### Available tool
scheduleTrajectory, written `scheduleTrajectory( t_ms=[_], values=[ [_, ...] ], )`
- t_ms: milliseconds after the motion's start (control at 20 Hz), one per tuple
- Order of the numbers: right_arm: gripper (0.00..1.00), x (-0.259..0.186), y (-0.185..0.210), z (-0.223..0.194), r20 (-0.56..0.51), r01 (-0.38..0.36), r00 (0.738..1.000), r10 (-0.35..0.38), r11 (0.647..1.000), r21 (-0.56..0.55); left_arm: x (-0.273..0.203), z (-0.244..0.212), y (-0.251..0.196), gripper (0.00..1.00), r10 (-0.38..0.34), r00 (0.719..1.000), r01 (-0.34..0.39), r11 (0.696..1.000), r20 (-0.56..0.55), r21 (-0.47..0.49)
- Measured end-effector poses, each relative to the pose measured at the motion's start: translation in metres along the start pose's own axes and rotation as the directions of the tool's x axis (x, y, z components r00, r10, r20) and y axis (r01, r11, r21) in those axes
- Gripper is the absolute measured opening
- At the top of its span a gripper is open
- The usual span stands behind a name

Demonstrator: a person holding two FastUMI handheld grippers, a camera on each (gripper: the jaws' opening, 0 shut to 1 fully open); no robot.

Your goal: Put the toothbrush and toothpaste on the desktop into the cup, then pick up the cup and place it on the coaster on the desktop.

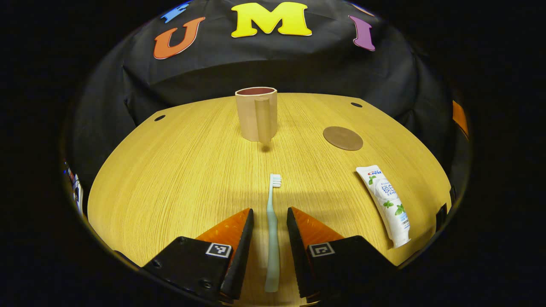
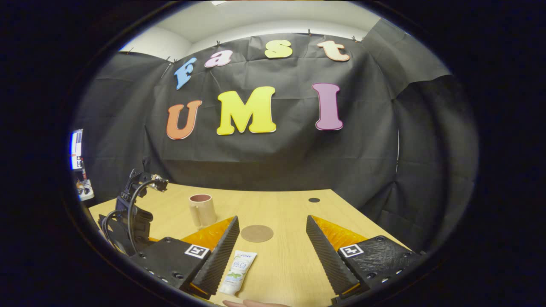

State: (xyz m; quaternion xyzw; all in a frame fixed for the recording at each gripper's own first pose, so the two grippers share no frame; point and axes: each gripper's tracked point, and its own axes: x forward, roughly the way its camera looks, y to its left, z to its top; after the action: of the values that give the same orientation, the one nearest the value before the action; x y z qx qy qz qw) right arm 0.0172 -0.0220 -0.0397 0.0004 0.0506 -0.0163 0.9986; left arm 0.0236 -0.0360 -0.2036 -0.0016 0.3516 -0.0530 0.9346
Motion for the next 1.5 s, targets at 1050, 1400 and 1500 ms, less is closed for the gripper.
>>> scheduleTrajectory(
  t_ms=[1050, 1400, 1500],
  values=[
    [0.96, 0.014, 0.042, -0.078, -0.219, -0.087, 0.973, 0.079, 0.996, -0.028, -0.118, 0.122, 0.027, 0.08, 0.136, 0.780, -0.117, 0.991, 0.611, -0.072],
    [0.94, 0.023, 0.056, -0.149, -0.449, -0.095, 0.887, 0.109, 0.994, 0.055, -0.126, 0.127, 0.028, 0.08, 0.152, 0.749, -0.118, 0.988, 0.645, -0.097],
    [0.91, 0.019, 0.063, -0.162, -0.502, -0.111, 0.853, 0.143, 0.990, 0.093, -0.125, 0.127, 0.027, 0.09, 0.149, 0.752, -0.111, 0.989, 0.643, -0.099]
  ],
)
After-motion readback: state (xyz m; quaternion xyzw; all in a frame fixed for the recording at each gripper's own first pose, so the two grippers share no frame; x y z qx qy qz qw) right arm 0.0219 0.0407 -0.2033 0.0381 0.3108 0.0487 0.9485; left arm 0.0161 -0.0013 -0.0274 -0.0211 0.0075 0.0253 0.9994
